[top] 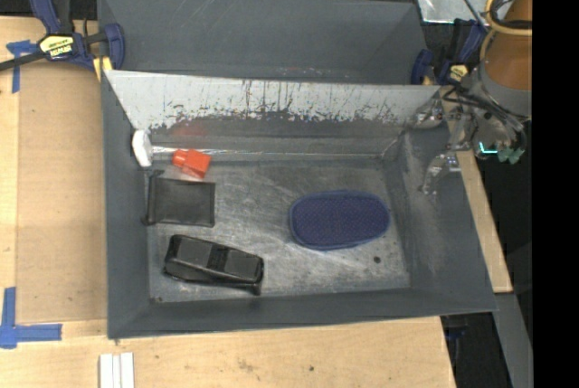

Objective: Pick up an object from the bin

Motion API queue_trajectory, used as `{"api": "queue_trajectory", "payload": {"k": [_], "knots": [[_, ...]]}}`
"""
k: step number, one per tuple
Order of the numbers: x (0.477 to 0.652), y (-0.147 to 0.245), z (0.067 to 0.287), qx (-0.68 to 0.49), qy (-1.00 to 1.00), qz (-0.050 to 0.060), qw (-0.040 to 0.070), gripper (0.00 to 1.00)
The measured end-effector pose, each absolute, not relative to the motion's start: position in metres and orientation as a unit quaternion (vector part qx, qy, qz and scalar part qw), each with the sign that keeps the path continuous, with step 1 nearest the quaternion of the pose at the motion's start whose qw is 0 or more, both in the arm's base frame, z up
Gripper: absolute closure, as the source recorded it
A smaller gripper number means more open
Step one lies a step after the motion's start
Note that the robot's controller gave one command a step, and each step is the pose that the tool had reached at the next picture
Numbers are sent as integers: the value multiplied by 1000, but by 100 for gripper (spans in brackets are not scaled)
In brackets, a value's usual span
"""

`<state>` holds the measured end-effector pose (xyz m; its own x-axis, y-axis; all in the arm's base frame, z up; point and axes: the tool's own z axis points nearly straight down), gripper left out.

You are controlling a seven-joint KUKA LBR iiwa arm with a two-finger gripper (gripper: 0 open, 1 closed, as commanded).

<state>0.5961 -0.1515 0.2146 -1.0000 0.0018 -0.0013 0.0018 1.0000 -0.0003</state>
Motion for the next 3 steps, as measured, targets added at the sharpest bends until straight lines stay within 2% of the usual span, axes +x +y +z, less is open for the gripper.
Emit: {"api": "queue_trajectory", "payload": {"k": [1,2,3], "knots": [[551,-92,83,-160,987,1,-1,0],[549,-120,73,-65,998,1,2,0],[552,-121,75,-66,998,-1,8,100]]}}
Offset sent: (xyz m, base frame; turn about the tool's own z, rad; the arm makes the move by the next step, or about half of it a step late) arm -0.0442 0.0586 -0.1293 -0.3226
